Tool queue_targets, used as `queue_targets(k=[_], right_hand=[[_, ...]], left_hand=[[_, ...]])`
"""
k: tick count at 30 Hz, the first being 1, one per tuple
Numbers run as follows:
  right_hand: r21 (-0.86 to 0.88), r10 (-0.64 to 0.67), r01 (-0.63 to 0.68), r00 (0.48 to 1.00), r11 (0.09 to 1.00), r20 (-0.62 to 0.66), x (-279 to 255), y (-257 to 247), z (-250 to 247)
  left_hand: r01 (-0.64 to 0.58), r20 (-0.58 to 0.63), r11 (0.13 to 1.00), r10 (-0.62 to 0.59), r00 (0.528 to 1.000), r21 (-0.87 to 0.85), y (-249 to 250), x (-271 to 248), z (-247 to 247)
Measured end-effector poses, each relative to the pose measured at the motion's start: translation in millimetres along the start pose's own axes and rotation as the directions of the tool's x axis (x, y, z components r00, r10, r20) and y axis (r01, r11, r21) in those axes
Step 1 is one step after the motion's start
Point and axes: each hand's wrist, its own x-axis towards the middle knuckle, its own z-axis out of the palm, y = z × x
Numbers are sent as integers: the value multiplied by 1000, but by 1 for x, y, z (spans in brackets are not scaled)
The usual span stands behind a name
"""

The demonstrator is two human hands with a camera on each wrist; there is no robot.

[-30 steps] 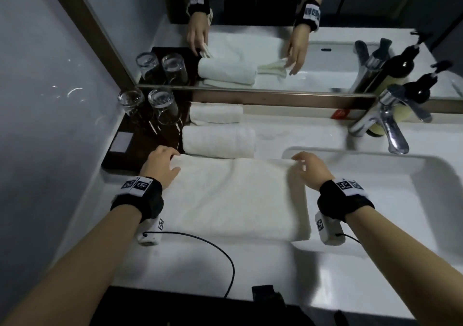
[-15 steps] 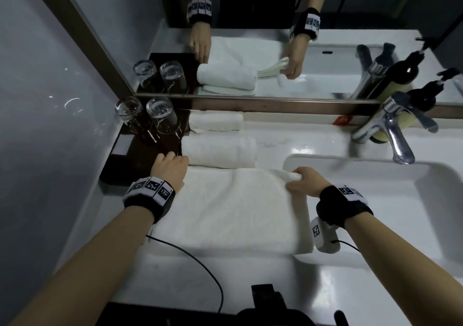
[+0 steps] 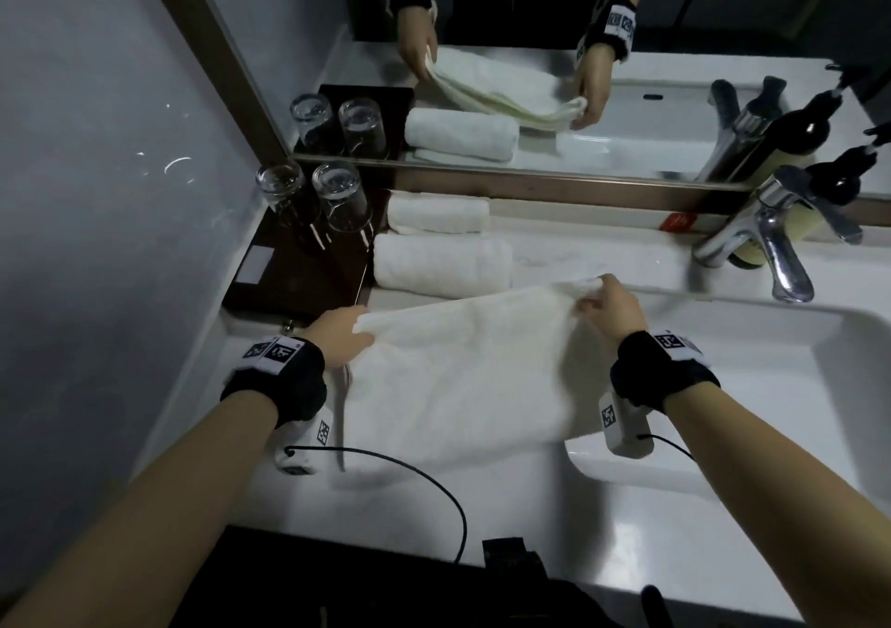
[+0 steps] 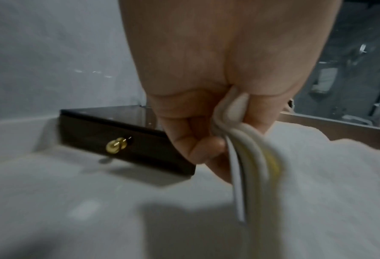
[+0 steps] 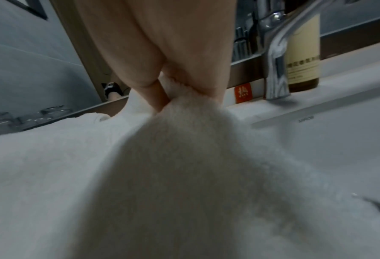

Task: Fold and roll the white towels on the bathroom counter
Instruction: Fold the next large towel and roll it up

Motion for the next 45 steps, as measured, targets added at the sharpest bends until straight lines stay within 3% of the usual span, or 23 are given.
queue_targets(k=[8,12,15,17,21,22,23,25,28,30,32,34,37,39,42,45], right_hand=[[21,-166,165,983,986,79,-6,-41,23],[-237,-168,185,982,954,91,-39,-43,40],[-378,-306,306,950,874,63,-85,-49,62],[-403,-425,465,885,788,190,-121,-56,86],[-307,-548,782,607,543,576,-186,-64,141],[-321,-527,796,587,513,615,-192,-64,150],[-350,-502,779,611,520,613,-193,-65,154],[-434,-430,666,734,607,525,-182,-63,148],[-579,-209,388,912,717,352,-155,-50,122],[-628,-59,183,975,756,213,-144,-37,104],[-601,56,-12,997,799,53,-144,-24,91],[-545,102,-102,994,832,-30,-150,-13,84],[-499,11,-7,1000,867,6,-165,-3,86],[-465,-15,44,998,884,65,-174,4,92],[-470,-57,111,990,876,126,-177,13,93],[-497,-174,268,958,825,229,-173,19,88]], left_hand=[[289,218,917,-234,947,-274,-59,-51,34],[336,249,906,-274,929,-259,-79,-66,43],[327,270,907,-256,928,-265,-81,-73,48],[303,285,920,-230,931,-248,-81,-79,51],[291,352,916,-185,918,-276,-88,-95,57],[291,354,915,-184,917,-278,-91,-98,59],[294,352,913,-186,917,-284,-94,-101,60],[312,350,894,-194,916,-321,-98,-104,61],[337,366,878,-206,907,-341,-99,-105,62],[327,378,893,-200,904,-309,-100,-105,63],[255,343,941,-169,924,-224,-101,-105,64],[128,223,988,-108,969,-80,-103,-103,65],[44,46,999,-43,998,-25,-102,-100,68],[57,20,998,-56,998,-35,-98,-98,72],[136,104,988,-143,984,72,-93,-102,81],[206,221,973,-226,949,108,-88,-116,96]])
